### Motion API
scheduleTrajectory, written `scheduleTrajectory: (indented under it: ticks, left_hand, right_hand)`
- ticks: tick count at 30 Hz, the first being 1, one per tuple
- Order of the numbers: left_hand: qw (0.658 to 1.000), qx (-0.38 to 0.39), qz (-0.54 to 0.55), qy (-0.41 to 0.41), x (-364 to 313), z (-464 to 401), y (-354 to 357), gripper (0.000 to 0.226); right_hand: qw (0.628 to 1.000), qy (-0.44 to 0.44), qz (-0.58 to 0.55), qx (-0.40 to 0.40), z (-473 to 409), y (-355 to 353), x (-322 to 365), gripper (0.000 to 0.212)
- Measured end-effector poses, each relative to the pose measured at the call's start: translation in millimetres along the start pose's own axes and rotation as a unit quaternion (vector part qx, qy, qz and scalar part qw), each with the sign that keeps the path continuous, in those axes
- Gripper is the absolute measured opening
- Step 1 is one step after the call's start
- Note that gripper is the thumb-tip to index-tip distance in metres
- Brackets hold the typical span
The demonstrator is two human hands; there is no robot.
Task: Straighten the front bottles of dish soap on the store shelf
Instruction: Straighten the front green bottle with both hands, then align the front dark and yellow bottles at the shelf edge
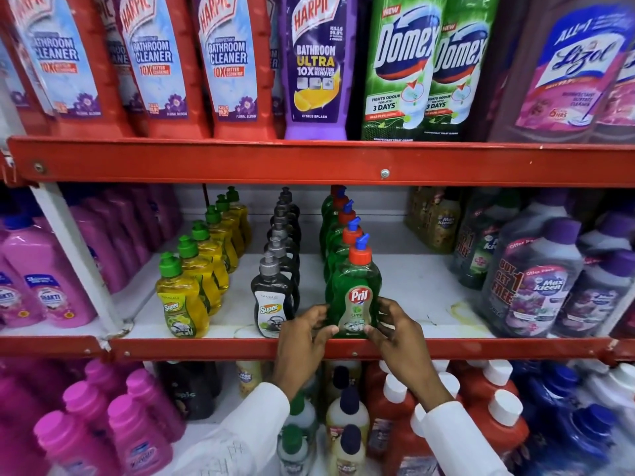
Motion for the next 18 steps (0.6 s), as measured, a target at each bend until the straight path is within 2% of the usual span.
scheduleTrajectory:
  ticks: [2,4,6,8,10,12,13,15,18]
  left_hand:
    - [1.0,0.011,0.005,0.009,-5,2,-2,0.045]
    - [1.0,0.008,0.008,0.02,-9,9,-8,0.049]
    - [0.999,-0.048,0.021,0.012,-6,25,-30,0.044]
    - [0.99,-0.14,0.035,0.003,-1,43,-65,0.031]
    - [0.975,-0.22,0.032,-0.003,12,51,-98,0.026]
    - [0.97,-0.242,0.031,-0.017,31,43,-116,0.033]
    - [0.973,-0.227,0.02,-0.026,41,35,-120,0.041]
    - [0.986,-0.161,-0.015,-0.05,62,16,-117,0.058]
    - [0.995,-0.06,-0.064,-0.051,78,-4,-104,0.062]
  right_hand:
    - [1.0,0.007,-0.012,-0.014,3,0,0,0.057]
    - [0.997,-0.005,-0.032,-0.066,11,-6,5,0.063]
    - [0.981,-0.054,-0.052,-0.181,31,-19,21,0.057]
    - [0.952,-0.134,-0.05,-0.271,57,-22,45,0.041]
    - [0.954,-0.178,-0.037,-0.237,65,5,66,0.03]
    - [0.978,-0.167,-0.022,-0.127,55,49,74,0.025]
    - [0.985,-0.156,-0.004,-0.079,48,69,75,0.026]
    - [0.986,-0.157,0.036,-0.04,34,97,78,0.033]
    - [0.99,-0.122,0.066,0.005,12,118,73,0.045]
Point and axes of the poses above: each hand's wrist, its own z-axis away from the middle knuckle, its own y-axis out of the palm, x = y × z, the point moved 9 cm from there along -z, towards the middle knuckle, and after that the axes turned 12 degrees about -z, right-handed, at the moved point
